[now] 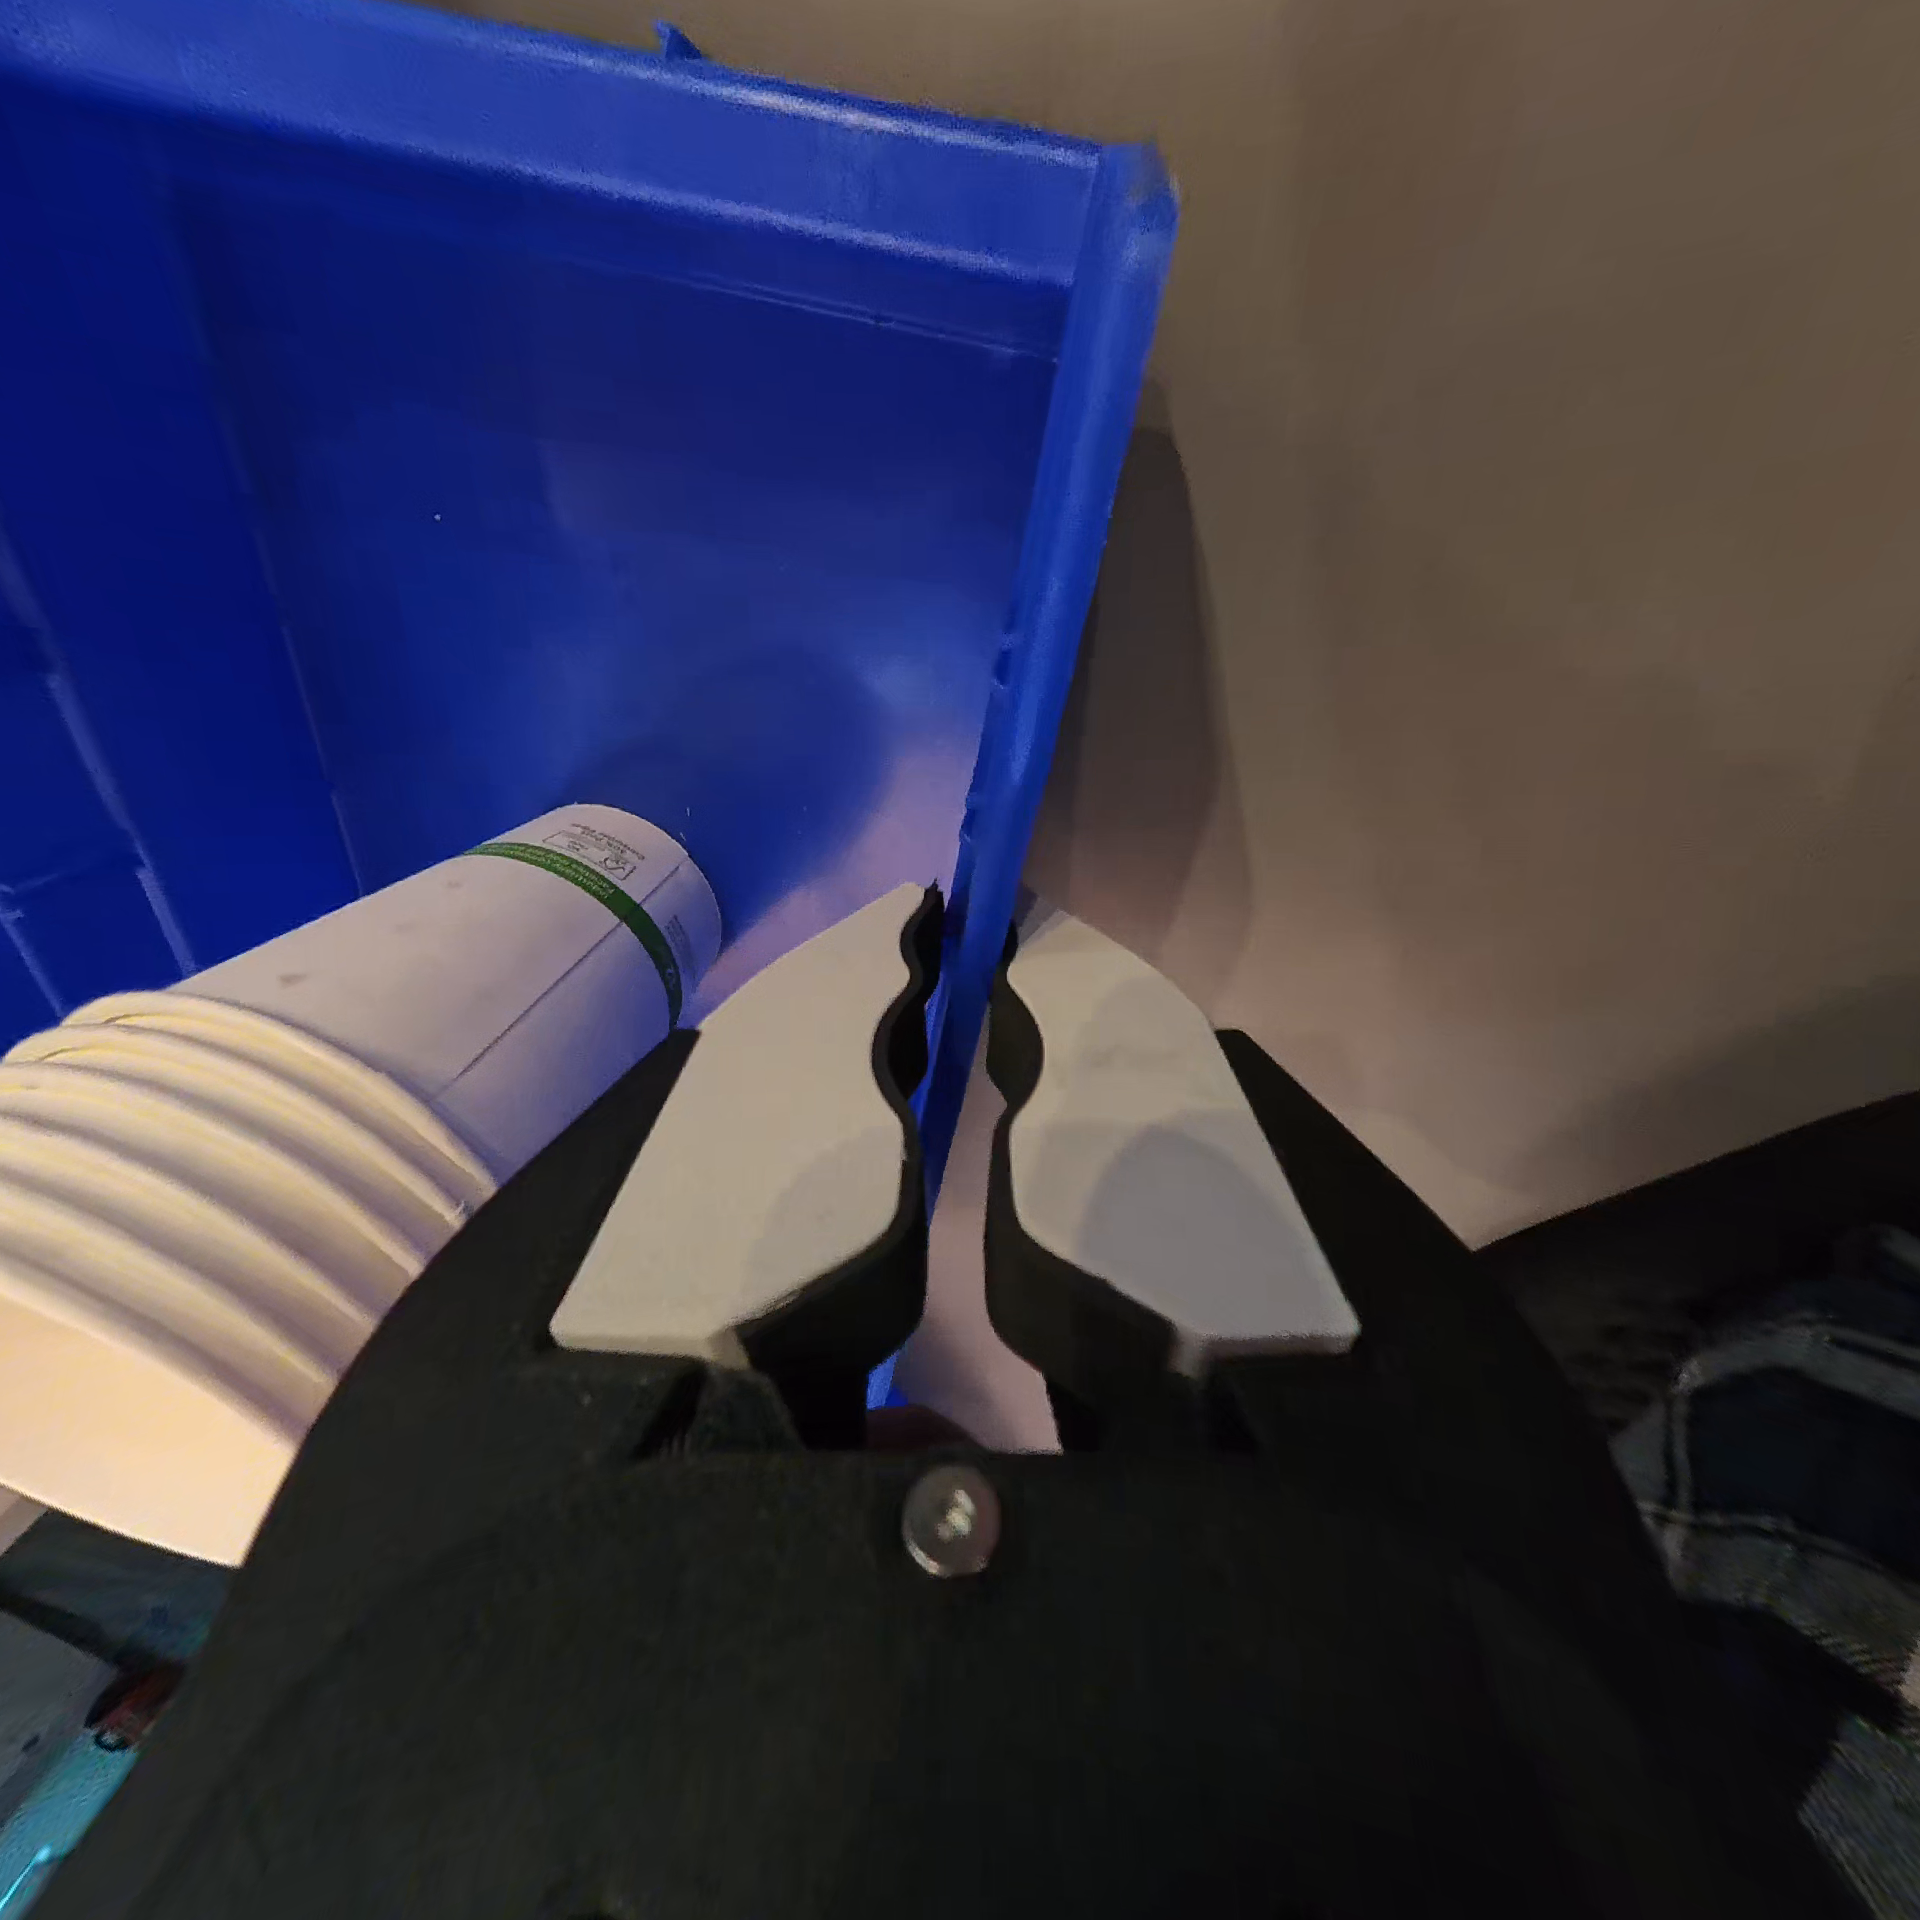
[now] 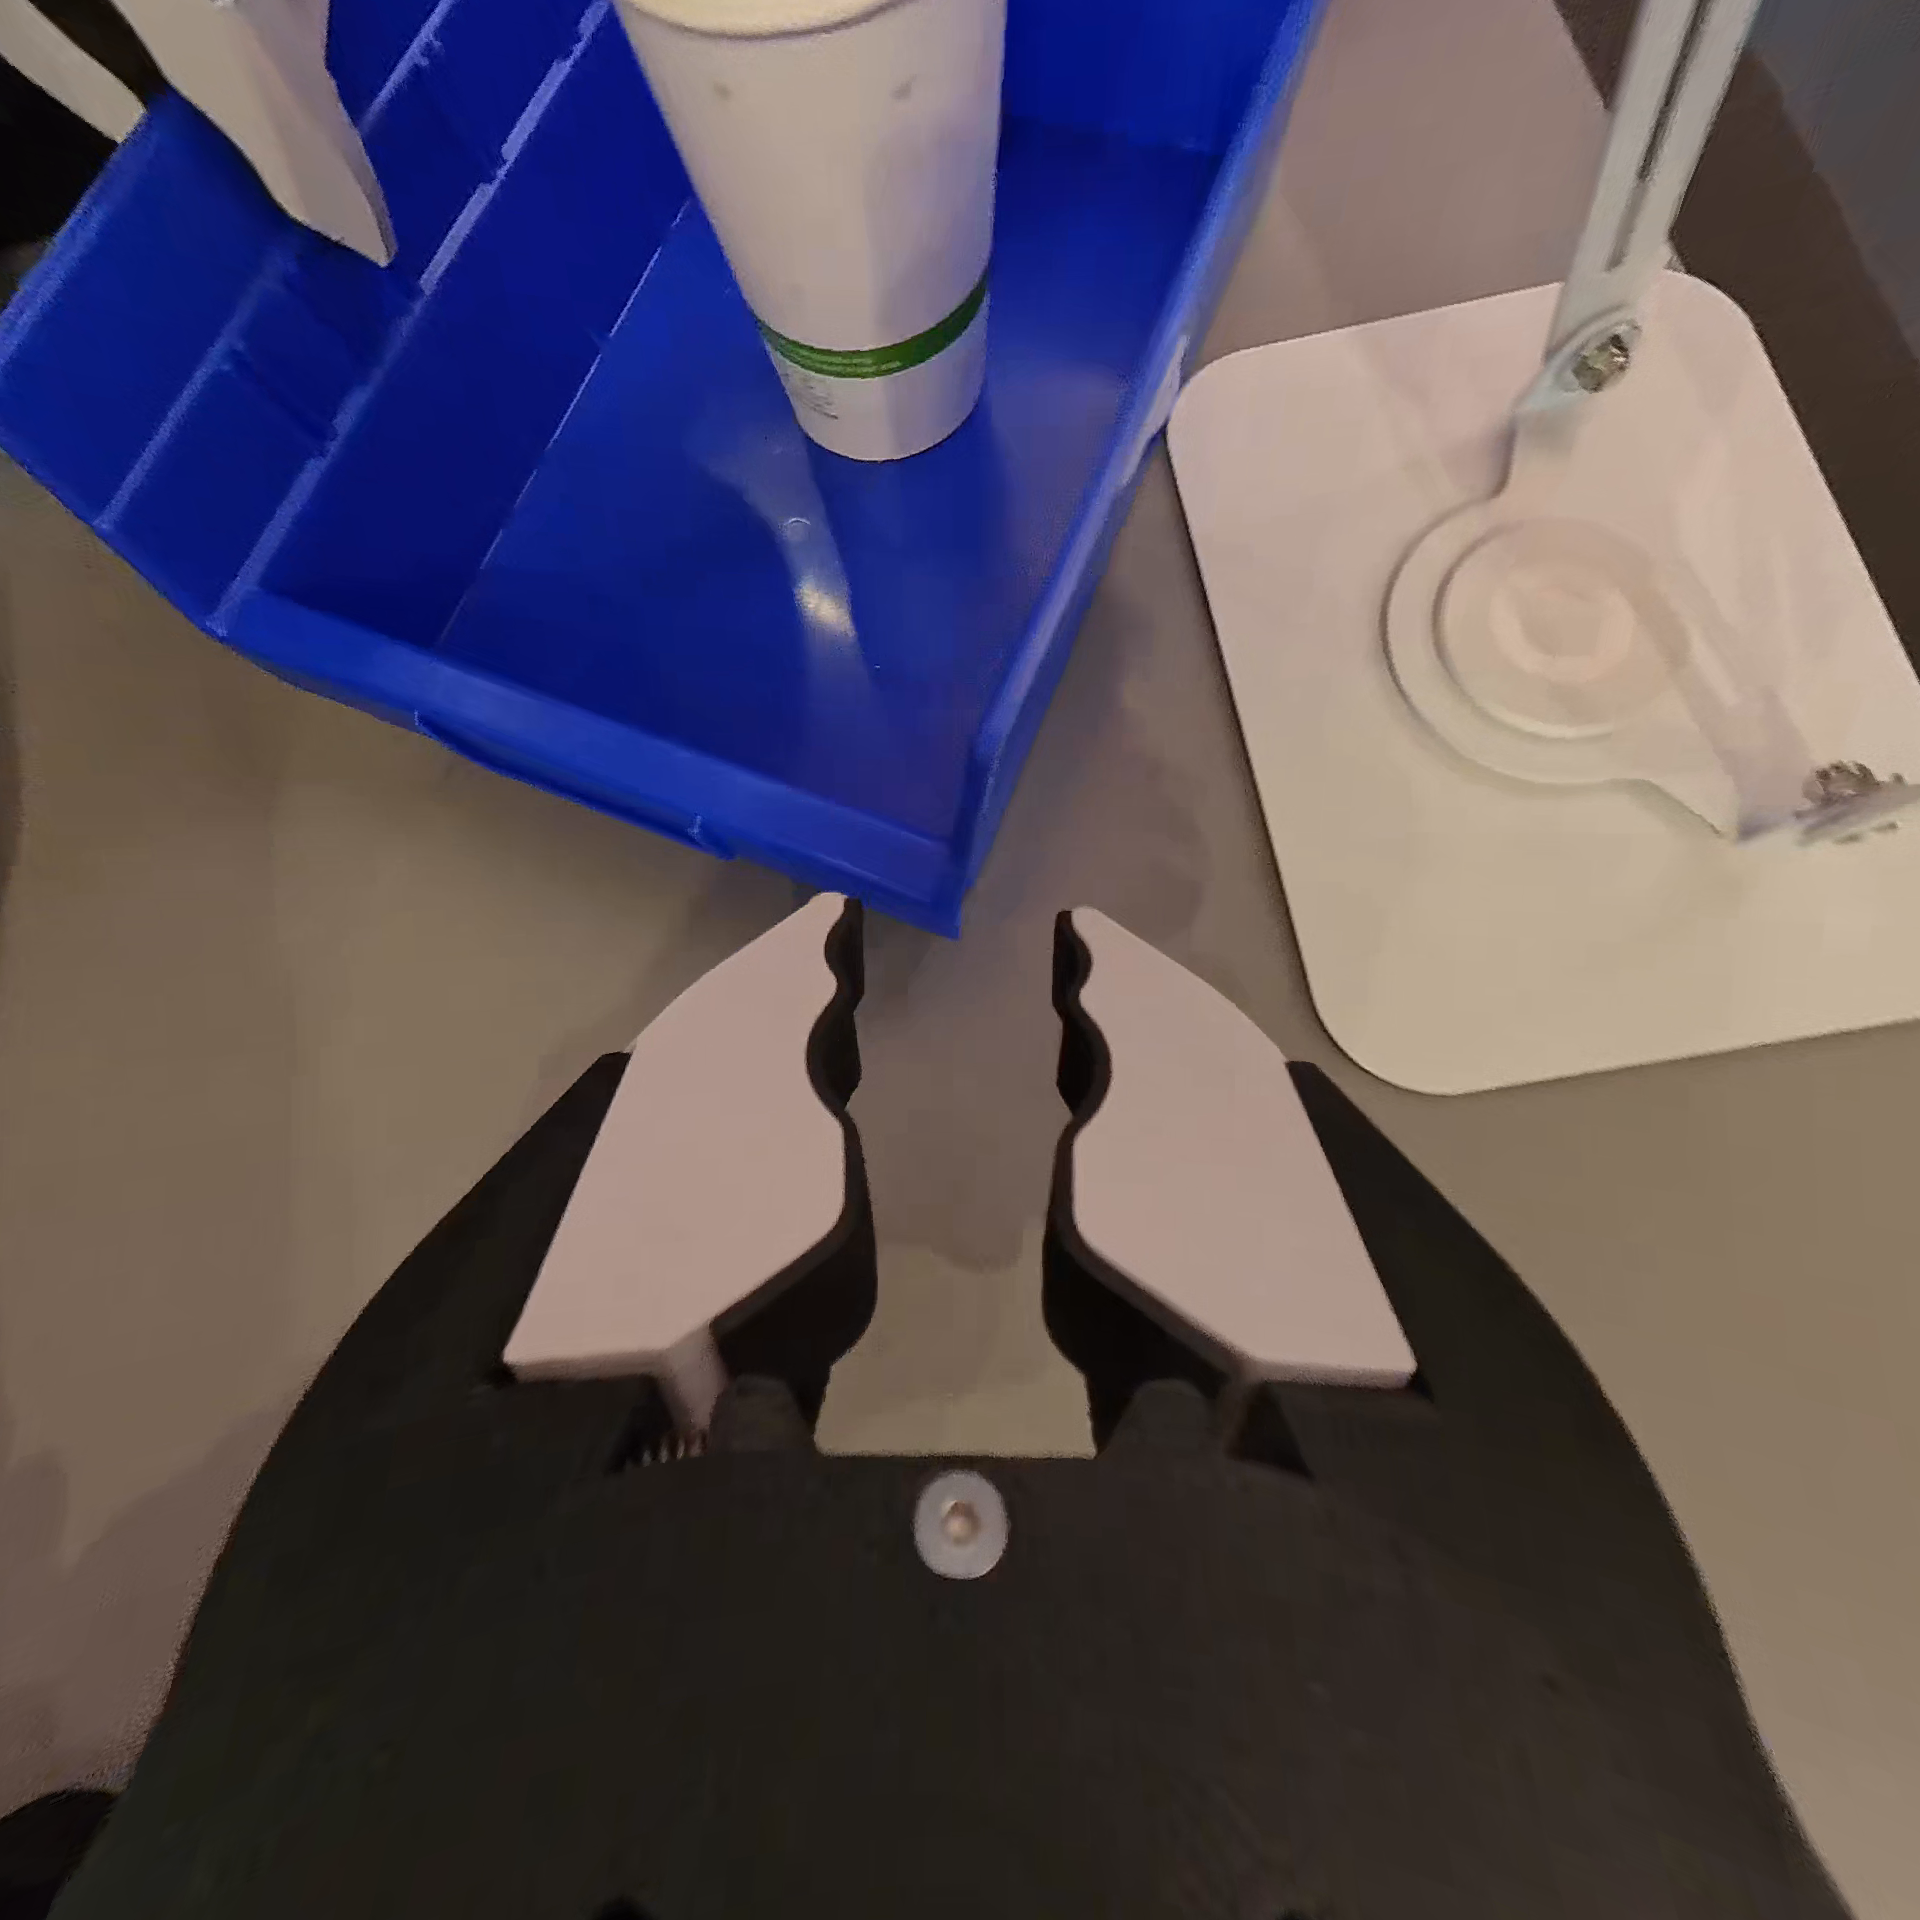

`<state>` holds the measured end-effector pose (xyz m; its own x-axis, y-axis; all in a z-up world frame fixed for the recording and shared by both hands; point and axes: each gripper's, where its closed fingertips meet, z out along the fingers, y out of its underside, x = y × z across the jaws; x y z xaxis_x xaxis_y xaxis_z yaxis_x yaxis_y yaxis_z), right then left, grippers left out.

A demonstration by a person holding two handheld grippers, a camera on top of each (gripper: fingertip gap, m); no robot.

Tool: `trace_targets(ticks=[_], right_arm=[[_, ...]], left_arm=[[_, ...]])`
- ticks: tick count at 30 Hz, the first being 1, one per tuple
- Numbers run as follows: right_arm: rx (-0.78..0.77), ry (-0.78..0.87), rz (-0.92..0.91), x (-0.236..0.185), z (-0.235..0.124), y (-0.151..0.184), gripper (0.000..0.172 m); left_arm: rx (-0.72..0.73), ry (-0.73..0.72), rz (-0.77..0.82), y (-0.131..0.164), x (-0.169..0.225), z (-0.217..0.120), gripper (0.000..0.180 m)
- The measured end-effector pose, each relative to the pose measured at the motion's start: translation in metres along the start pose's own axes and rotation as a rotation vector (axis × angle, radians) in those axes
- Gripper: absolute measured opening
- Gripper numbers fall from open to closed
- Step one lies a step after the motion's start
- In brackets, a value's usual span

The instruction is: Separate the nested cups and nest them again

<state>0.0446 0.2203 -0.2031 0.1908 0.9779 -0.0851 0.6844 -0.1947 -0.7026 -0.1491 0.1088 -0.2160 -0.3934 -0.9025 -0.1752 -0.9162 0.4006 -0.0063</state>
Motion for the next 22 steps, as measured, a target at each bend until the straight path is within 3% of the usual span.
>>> trace_targets(ticks=[1,7,10,14,22], right_arm=[[-0.005,-0.008,-0.005,-0.002,0.003,-0.001,0.033],[0.013,0.006,-0.022,0.001,0.008,-0.008,0.028],[0.062,0.036,0.020,0.013,0.003,-0.015,0.039],[0.056,-0.045,0.018,0.004,0.015,-0.015,0.054],[0.033,-0.128,-0.059,-0.028,0.030,-0.013,0.038]], left_arm=[[-0.005,-0.002,0.002,0.002,0.000,0.000,0.006],[-0.007,-0.001,0.003,0.004,0.000,0.000,0.006],[-0.014,-0.002,-0.002,0.006,0.001,-0.002,0.006],[-0.023,0.017,-0.038,0.012,0.005,-0.006,0.007],[-0.071,0.020,-0.120,0.036,0.003,-0.007,0.010]])
